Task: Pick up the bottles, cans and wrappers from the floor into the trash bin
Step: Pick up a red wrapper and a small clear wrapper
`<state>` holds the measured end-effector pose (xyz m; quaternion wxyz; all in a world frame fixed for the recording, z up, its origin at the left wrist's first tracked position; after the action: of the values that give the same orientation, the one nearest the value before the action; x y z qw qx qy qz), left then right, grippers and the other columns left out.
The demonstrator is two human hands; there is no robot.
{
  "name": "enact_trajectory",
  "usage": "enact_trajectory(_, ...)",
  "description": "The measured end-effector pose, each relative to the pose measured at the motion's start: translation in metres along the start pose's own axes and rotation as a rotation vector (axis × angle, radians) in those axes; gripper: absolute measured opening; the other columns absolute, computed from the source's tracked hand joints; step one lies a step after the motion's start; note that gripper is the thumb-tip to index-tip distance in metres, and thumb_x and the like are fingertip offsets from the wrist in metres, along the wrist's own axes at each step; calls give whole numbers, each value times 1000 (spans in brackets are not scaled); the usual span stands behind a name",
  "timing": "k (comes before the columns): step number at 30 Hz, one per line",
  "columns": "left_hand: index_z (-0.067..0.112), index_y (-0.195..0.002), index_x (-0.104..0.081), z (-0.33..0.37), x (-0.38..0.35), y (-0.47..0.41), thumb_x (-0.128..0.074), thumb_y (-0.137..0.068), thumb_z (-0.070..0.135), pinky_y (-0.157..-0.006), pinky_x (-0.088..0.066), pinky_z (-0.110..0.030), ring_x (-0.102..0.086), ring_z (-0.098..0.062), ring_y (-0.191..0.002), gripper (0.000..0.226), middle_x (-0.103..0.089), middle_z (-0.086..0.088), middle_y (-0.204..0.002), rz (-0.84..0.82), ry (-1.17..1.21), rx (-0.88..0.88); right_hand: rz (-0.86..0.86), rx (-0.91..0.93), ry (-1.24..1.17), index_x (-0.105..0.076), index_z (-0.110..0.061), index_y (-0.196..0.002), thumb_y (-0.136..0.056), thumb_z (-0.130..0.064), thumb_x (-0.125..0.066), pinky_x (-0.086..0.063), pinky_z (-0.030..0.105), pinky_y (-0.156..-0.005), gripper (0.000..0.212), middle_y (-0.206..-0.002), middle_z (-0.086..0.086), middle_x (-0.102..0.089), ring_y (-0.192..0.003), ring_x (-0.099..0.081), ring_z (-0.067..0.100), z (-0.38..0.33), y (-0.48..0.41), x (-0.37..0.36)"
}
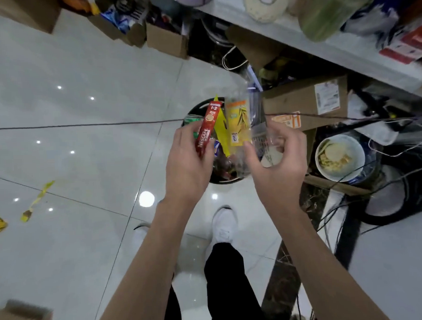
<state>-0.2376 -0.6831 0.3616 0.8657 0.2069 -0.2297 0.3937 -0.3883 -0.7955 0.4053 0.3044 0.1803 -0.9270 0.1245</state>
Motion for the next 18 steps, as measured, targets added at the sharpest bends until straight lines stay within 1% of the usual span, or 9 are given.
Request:
enact_trajectory(2,17,-133,-54,-5,-12,-8,-65,-95,29,-94,-54,-41,-62,-16,-114,41,-61,2,-128,-29,7,23,-30,-16,-1,-62,3,-124,-84,-12,-84,-41,7,-90,48,-116,18,-58,-100,-56,10,15,-4,-6)
enact_trajectory(5,16,-134,-55,-14,-12,-18,-64,-97,28,-93,-53,-34,-62,-15,-114,40,-63,1,-128,-12,-28,23,-92,-37,7,-62,-5,-126,-83,-17,-84,-46,11,-91,50,-121,9,-55,-101,-60,19,28,-11,-20)
enact_trajectory(6,16,-133,-55,-17,-10,-20,-63,-97,27,-91,-52,-31,-62,-15,-113,38,-62,1,-128,2,-42,29,-108,-26,12,-62,-7,-126,-83,-21,-84,-50,20,-94,50,-122,6,-54,-103,-61,21,31,-12,-24)
enact_trajectory(7,17,-132,-56,-19,-6,-21,-62,-98,26,-90,-52,-30,-61,-15,-113,37,-62,1,-127,18,-53,32,-119,-16,22,-62,-9,-126,-84,-25,-83,-53,32,-96,50,-122,4,-55,-106,-62,23,34,-13,-29)
enact_trajectory(8,16,-132,-57,-21,-3,-22,-61,-98,24,-89,-51,-29,-61,-15,-112,35,-61,1,-127,33,-63,33,-129,-8,46,-62,-11,-126,-84,-31,-82,-53,44,-97,51,-123,3,-56,-110,-62,24,35,-12,-33)
enact_trajectory(10,15,-131,-57,-27,7,-23,-60,-98,23,-87,-47,-24,-60,-14,-111,34,-60,0,-128,56,-80,47,-128,15,117,-64,-13,-126,-82,-42,-80,-49,53,-98,55,-126,4,-58,-118,-60,25,35,-10,-40)
enact_trajectory(12,16,-132,-56,-33,20,-23,-58,-99,24,-85,-43,-20,-59,-11,-111,34,-58,1,-130,72,-90,67,-120,34,159,-65,-13,-125,-80,-48,-79,-47,53,-100,58,-126,6,-60,-121,-58,27,32,-7,-43)
enact_trajectory(15,17,-132,-56,-41,46,-21,-57,-100,24,-86,-41,-15,-59,-10,-112,33,-57,1,-130,117,-89,67,-132,51,145,-65,-13,-124,-82,-44,-79,-46,53,-102,53,-125,7,-60,-121,-56,26,19,-4,-50)
enact_trajectory(18,17,-132,-56,-54,78,-15,-56,-100,23,-84,-35,-1,-59,-9,-111,33,-57,1,-131,173,-85,82,-153,70,135,-65,-15,-124,-83,-40,-80,-45,51,-103,50,-125,6,-60,-122,-55,24,-5,-1,-62)
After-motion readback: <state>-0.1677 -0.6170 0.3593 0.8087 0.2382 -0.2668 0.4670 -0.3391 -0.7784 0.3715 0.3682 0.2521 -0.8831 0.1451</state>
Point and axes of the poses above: each hand's wrist, its own y-axis away from the middle knuckle, its own x-axis out of the back of the hand, z = x × y, the point moved 6 cm from there along -y, towards the middle knuckle
